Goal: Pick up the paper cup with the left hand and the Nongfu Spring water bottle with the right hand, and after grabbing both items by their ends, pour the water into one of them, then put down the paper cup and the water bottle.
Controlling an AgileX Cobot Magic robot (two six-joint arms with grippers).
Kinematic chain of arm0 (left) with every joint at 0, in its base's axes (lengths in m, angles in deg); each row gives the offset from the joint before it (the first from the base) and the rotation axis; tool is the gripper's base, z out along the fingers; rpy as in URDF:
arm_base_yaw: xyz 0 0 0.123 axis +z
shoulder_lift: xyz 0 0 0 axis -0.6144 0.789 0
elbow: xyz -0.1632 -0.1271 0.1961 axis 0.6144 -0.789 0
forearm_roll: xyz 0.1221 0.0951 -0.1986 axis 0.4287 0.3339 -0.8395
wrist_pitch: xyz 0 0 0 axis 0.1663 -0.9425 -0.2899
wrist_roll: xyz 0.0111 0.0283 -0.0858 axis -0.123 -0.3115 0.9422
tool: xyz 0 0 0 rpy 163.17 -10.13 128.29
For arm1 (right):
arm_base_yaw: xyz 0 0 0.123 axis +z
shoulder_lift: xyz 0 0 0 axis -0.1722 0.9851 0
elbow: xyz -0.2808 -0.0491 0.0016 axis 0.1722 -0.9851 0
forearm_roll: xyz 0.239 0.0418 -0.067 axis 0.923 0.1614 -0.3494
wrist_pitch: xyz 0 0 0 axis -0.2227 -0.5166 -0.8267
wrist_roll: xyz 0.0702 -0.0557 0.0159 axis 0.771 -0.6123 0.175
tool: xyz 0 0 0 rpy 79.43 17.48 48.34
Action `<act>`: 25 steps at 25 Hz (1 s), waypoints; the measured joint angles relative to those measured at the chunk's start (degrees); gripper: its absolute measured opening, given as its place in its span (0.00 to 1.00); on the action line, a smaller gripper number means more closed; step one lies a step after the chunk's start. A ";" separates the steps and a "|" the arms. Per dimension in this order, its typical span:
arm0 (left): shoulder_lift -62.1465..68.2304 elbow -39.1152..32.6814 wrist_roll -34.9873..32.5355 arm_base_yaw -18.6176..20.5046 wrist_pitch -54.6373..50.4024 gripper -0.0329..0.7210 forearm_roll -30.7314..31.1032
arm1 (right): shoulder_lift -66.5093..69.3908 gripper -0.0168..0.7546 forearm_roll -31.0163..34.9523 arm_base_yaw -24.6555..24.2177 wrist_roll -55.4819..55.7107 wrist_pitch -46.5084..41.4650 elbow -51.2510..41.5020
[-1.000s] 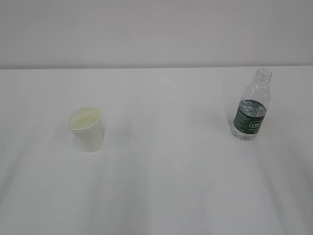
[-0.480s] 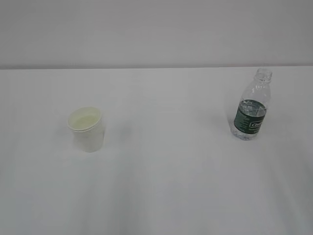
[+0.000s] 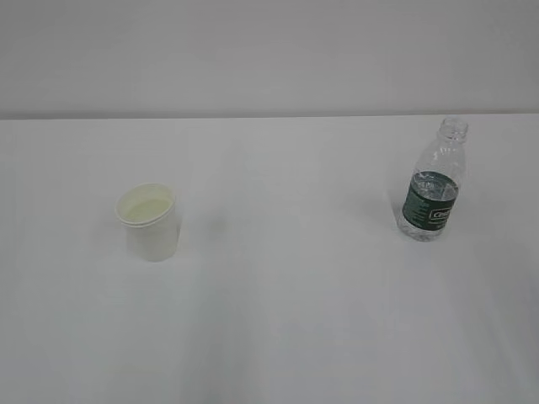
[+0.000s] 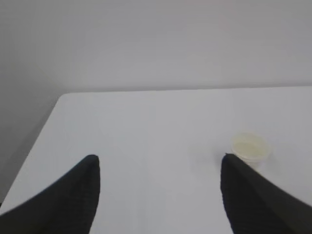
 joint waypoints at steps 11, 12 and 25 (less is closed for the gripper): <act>-2.50 3.95 0.00 0.00 -14.61 0.77 -5.75 | -3.74 0.78 7.63 0.00 0.00 -8.50 0.00; -3.02 3.95 0.00 0.00 -15.51 0.77 -6.13 | -4.90 0.78 7.75 0.00 0.00 -9.77 0.00; -9.62 4.09 0.00 0.00 -24.89 0.72 -6.67 | -17.78 0.78 6.39 0.00 -0.04 -25.53 0.11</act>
